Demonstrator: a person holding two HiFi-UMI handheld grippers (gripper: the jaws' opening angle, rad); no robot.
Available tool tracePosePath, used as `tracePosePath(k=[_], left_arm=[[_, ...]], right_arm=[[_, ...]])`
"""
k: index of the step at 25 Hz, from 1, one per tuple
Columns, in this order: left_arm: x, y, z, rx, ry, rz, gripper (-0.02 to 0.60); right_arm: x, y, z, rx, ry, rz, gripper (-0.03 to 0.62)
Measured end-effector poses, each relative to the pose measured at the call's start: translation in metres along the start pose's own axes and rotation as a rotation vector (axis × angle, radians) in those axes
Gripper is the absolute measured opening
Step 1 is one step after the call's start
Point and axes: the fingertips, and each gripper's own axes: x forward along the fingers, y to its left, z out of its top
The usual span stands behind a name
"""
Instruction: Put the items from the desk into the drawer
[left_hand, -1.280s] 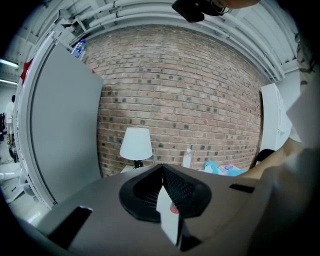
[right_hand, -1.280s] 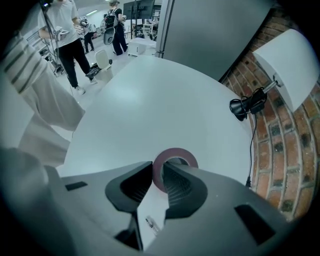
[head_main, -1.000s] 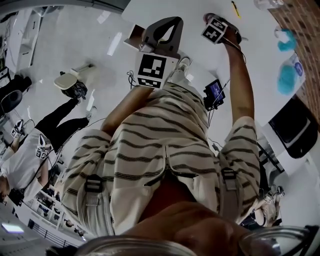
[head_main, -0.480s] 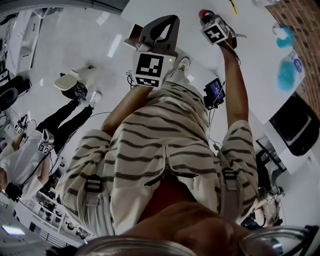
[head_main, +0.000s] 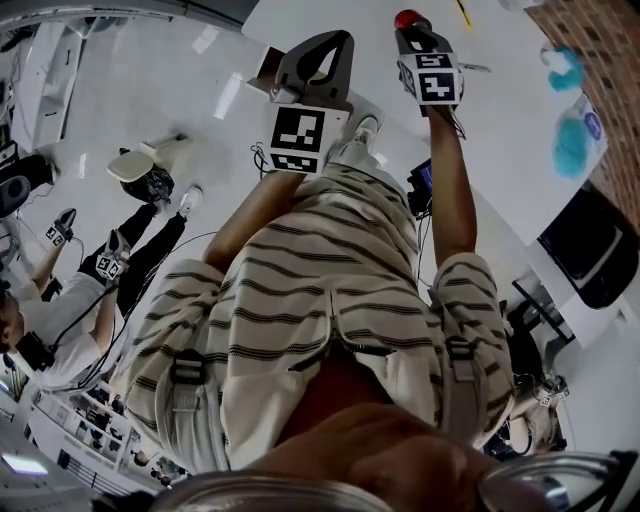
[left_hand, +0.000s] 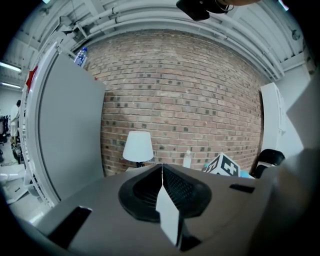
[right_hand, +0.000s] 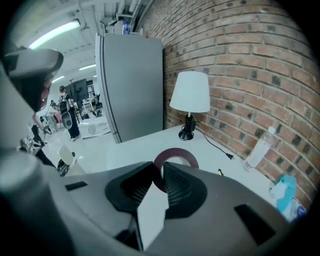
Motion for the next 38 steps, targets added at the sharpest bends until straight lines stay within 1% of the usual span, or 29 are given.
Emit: tracePosePath(k=[5,9,15,21,29,38], left_arm=[[-0.005,0.002,0.0,-0.005,-0.004,0.013,0.008],[-0.013,0.002,0.002,-0.01,-0.012,0.023,0.008],[-0.019,0.01,-0.003,-0.036,-0.007,0.043,0.008],[-0.018,0.016,-0.002,-0.043,-0.008,0.069,0.008],[-0.023,0.022,0.002,-0.054,-0.021,0.093,0.008],[-0.028,0.032,0.004,-0.089,-0.042,0.117,0.008]], right_arm=[[-0.025,0.015,0.024,0.079,-0.093,-0.016,0.072],[-0.049,0.027,0.044,0.096,-0.168,-0.035,0.072],[-0.076,0.047,0.07,0.119,-0.272,-0.044,0.072],[-0.086,0.056,0.083,0.152,-0.33,-0.039,0.072],[-0.11,0.066,0.105,0.178,-0.428,-0.059,0.072],[-0.126,0.077,0.116,0.192,-0.486,-0.074,0.072]])
